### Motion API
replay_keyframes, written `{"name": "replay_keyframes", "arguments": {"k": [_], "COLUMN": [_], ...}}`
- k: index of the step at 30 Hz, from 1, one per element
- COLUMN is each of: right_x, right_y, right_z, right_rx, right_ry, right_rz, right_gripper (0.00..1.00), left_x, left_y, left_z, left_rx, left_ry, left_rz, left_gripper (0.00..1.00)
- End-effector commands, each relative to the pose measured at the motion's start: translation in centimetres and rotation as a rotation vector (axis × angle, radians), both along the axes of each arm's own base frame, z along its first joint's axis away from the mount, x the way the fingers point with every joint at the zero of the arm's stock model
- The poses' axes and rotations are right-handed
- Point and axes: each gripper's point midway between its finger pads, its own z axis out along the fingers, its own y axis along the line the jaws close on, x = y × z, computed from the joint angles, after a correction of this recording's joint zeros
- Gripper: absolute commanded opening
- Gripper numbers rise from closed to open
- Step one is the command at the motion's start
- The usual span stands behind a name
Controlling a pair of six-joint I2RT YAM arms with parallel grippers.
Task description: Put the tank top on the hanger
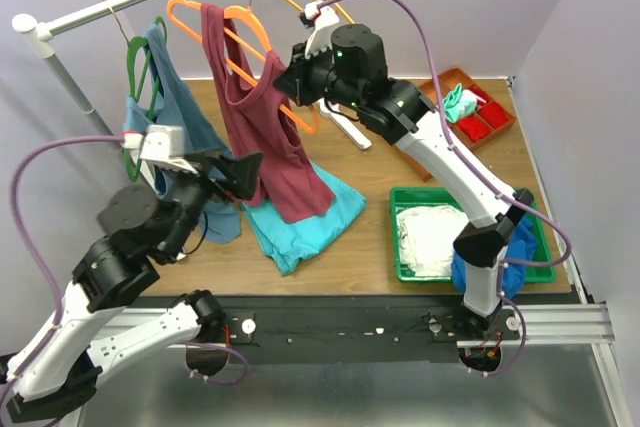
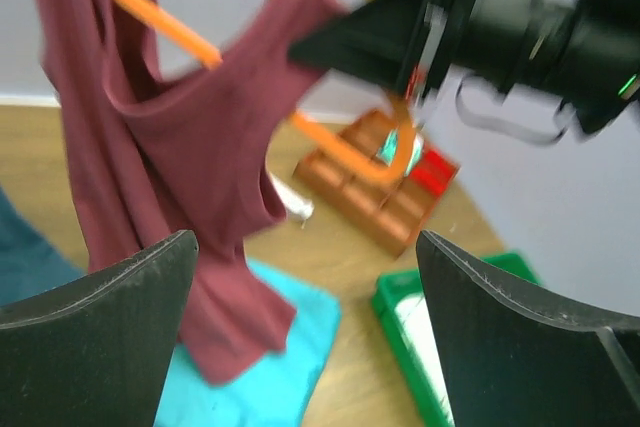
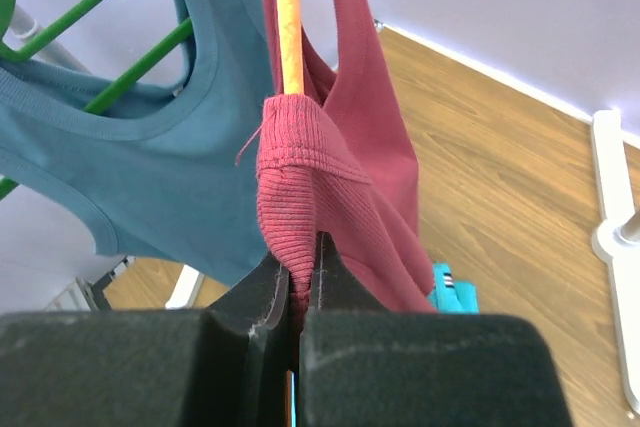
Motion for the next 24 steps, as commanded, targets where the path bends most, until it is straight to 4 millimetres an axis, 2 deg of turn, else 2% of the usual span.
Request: {"name": "replay_keyframes", "arguments": {"k": [1,3,7,13,19,24], "right_x": [0.3,0.4,0.6,0.6,1.0,1.7], "right_y": [1.2,1.8,2.6,4.3,5.6,6.9], "right_z": [2.7,2.5,2.8,3.0,3.5,2.6], "right_rx": [0.054,0.047,0.046,0.059,0.076,0.077], "right_ry": [-0.072,-0.083,-0.118,-0.163,-0.203,-0.222], "right_rz": [-0.040,-0.053,-0.080,-0.109,-0.127,-0.128], "right_gripper": [0.01,0.01,0.01,0.01,0.01,0.01], "left_x": [0.1,0.0,-0.1,-0.4,-0.7,-1.1], "left_y": [-0.3,-0.3,-1.0,-1.4,-1.0,-0.9], "left_z": [-4.9,-5.9,-9.5,-12.7,-13.5,-14.1], "left_rx": [0.039,0.028,0.061,0.081,0.097,0.102], "left_ry": [0.112,0.132,0.201,0.258,0.272,0.276], "left_rz": [0.008,0.007,-0.012,-0.030,-0.026,-0.041], "left_gripper": [0.99,0.99,0.99,0.99,0.99,0.99]}}
